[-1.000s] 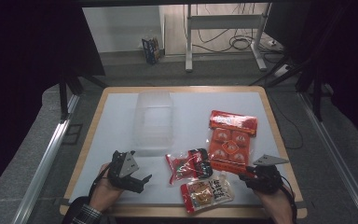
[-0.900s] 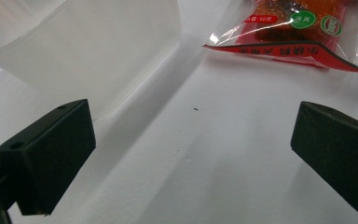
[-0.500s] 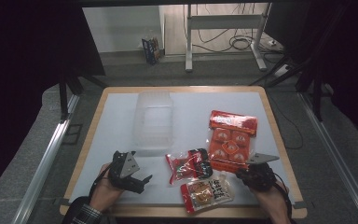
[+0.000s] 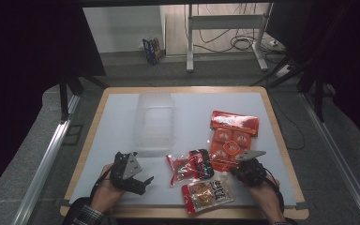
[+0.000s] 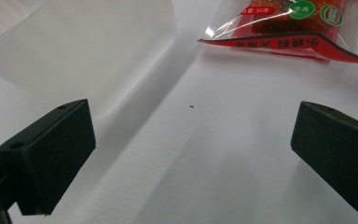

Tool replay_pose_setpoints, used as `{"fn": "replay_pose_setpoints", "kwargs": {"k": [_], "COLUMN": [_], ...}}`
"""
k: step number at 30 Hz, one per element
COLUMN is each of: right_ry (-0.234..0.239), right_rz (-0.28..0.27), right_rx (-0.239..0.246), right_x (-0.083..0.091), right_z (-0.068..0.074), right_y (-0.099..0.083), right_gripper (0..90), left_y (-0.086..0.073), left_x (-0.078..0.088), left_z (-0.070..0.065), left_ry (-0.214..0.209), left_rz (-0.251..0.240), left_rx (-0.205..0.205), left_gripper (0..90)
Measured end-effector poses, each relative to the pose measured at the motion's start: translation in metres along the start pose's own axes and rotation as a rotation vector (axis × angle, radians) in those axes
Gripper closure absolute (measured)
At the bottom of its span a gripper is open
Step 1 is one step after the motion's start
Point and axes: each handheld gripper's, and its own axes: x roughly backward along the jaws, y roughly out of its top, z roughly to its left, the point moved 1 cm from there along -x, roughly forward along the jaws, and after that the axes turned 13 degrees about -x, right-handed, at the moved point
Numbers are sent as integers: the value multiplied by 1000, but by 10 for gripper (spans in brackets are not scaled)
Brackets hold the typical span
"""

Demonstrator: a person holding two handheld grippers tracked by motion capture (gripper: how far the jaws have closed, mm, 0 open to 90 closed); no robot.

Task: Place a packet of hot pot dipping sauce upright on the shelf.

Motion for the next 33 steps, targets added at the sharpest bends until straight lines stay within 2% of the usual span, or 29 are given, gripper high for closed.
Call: {"fn": "replay_pose_setpoints", "kwargs": {"k": [8,21,30,33], "right_ry": [-18,-49,-69,-62], "right_rz": [-13,-32,-44,-36], "right_rx": [13,42,43,23], "right_x": [-6,-27,-42,-44], "right_z": [1,-3,-5,-6], "right_y": [7,33,53,58], "right_gripper": [886,886,887,885], "left_y": [0,0,1,0], "left_x": [-1,-2,-3,-3], "left_z": [-1,-2,-3,-2], "left_ry": [2,1,-3,-1], "left_rz": [3,15,16,17], "left_rx": [-3,-14,-15,-15], "left_gripper": [0,0,0,0]}}
